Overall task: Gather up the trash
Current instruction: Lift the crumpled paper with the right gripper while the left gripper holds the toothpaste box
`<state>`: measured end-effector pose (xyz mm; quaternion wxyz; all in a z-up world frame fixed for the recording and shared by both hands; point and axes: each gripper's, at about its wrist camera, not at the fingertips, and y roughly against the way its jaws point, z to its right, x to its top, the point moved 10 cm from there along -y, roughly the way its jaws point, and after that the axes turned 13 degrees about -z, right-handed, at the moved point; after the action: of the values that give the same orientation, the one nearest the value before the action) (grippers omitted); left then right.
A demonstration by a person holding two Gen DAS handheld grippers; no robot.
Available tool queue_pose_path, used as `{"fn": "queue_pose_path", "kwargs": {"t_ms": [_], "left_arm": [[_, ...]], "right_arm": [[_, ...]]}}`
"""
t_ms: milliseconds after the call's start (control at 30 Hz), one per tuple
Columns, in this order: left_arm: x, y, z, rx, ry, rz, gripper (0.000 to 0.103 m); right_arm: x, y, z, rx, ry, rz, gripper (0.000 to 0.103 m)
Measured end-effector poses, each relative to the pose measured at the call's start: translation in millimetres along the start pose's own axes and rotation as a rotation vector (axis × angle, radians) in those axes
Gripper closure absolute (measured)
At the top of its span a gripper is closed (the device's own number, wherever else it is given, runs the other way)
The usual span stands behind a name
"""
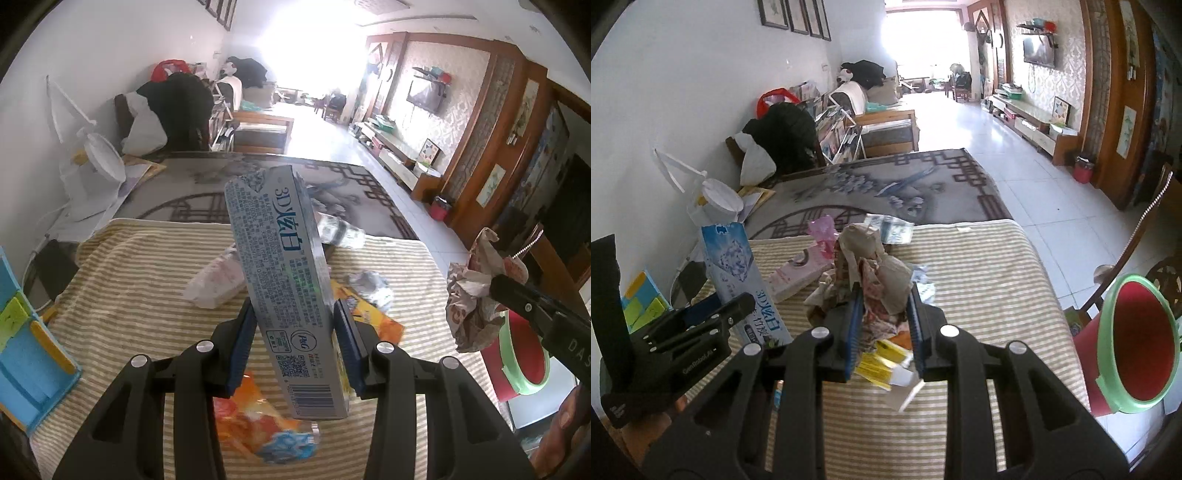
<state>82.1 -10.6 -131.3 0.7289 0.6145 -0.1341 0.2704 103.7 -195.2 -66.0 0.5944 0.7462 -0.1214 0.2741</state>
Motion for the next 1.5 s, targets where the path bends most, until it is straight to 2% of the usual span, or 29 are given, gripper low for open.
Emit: {"fn": "queue_pose_path", "kwargs": {"t_ms": [267, 733, 1067, 1300, 1500], "left_arm": [[-6, -10, 49, -0.003, 0.005, -0.036, 0.063], [4, 0, 118, 0.029, -0.034, 0.009, 0.063], [4, -3, 166, 0.008, -0.087, 0.006, 0.062], [-2, -18, 184, 0.002, -0.109, -0.039, 0.062], [-7, -32, 228, -0.028, -0.194, -0.088, 0.062]], "right_arm": [[0, 3, 41, 0.03, -0.011, -0.008, 0.08], [4, 14, 99, 0.06, -0.02, 0.011, 0.079], [1, 19, 141, 0.047, -0.076, 0.011, 0.079], [-6, 25, 166, 0.029, -0.117, 0.013, 0.079], [-21, 40, 211, -0.001, -0.208, 0.035, 0.079]]}}
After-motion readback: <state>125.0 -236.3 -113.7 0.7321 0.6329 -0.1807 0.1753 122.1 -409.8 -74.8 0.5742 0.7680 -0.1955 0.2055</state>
